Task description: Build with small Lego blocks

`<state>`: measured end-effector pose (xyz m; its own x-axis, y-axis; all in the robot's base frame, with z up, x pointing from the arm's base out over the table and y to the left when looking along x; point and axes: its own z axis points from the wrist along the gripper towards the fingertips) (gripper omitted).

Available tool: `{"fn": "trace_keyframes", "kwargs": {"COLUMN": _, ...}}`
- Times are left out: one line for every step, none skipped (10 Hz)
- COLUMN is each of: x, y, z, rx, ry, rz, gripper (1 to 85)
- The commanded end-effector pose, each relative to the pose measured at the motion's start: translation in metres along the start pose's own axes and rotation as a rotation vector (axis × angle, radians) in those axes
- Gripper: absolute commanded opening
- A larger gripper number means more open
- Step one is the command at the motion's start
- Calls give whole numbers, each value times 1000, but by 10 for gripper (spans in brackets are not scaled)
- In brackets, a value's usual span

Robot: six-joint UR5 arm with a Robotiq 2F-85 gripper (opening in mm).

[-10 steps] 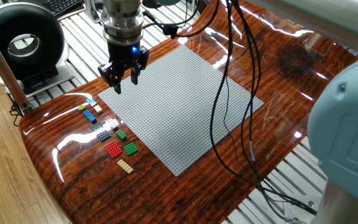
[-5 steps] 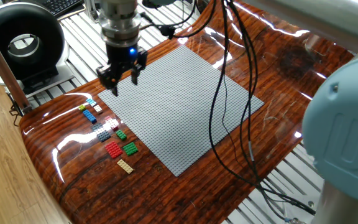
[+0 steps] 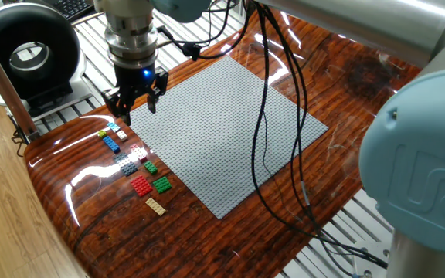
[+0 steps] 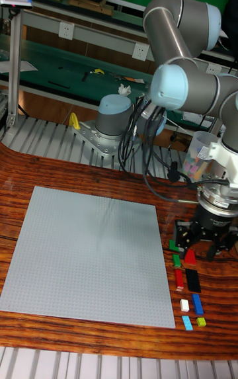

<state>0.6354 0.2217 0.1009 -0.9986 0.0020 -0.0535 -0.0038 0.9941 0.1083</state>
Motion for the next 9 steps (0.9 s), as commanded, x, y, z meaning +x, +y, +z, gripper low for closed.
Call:
{"fn": "trace_keyframes", "kwargs": {"x": -2, "y": 26, "z": 6, "rx": 1, "ry": -28, "rz": 68, "gripper": 587}}
{"fn": "trace_keyframes", "kwargs": {"x": 2, "y": 6, "z": -2, "rx": 28, "ry": -4, "rz": 36, "gripper": 587}}
{"fn": "trace_keyframes", "kwargs": {"x": 5, "y": 2, "z": -5, "rx": 22, "ry": 14, "rz": 3, "gripper": 587}}
{"fn": "trace_keyframes", "kwargs": {"x": 8, "y": 3, "z": -5, "rx": 17, "ry": 27, "rz": -24, "gripper": 587}}
{"fn": "trace_keyframes", "kwargs": {"x": 9, "y": 5, "z": -5, "rx": 10, "ry": 30, "rz": -42, "gripper": 590}}
{"fn": "trace_keyframes", "kwargs": {"x": 9, "y": 6, "z": -5, "rx": 4, "ry": 30, "rz": -45, "gripper": 590}}
{"fn": "trace_keyframes", "kwargs": {"x": 8, "y": 10, "z": -5, "rx": -8, "ry": 23, "rz": -43, "gripper": 597}}
{"fn": "trace_keyframes", "kwargs": {"x": 6, "y": 9, "z": -5, "rx": -5, "ry": 16, "rz": -35, "gripper": 597}}
{"fn": "trace_keyframes", "kwargs": {"x": 4, "y": 8, "z": -5, "rx": 0, "ry": 10, "rz": -27, "gripper": 603}}
